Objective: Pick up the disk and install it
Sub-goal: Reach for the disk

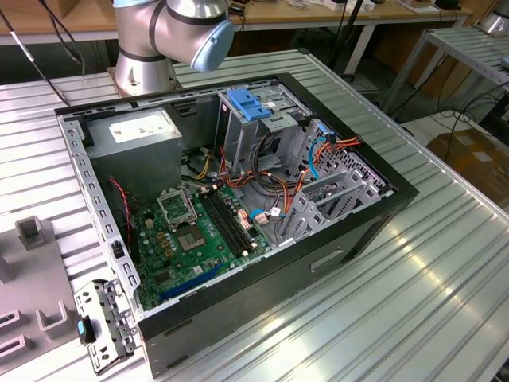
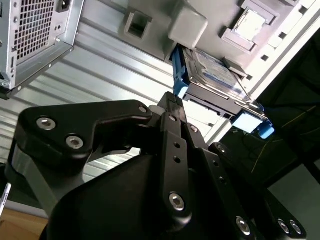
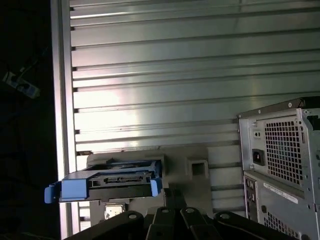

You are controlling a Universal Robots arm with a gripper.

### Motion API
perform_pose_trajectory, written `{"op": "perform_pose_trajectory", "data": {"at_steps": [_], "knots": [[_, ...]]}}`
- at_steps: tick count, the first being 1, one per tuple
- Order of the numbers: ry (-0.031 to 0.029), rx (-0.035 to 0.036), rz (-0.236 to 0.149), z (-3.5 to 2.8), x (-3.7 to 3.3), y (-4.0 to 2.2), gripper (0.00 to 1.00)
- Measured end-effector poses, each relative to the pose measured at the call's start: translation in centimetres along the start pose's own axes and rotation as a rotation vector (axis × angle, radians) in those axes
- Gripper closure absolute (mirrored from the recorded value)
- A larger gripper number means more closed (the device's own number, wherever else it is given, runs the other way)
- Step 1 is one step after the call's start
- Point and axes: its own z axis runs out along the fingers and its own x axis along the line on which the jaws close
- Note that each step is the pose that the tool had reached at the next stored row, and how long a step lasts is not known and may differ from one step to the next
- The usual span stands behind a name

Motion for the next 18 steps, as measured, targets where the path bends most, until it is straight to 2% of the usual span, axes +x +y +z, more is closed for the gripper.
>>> {"op": "perform_pose_trajectory", "data": {"at_steps": [8, 16, 18], "knots": [[0.0, 0.0, 0.001, 0.06, 3.68, -0.28, 0.89], [0.0004, 0.0, 0.002, 0.13, 5.78, -0.45, 0.89], [0.0008, 0.0, 0.003, 0.15, 6.85, -0.53, 0.89]]}}
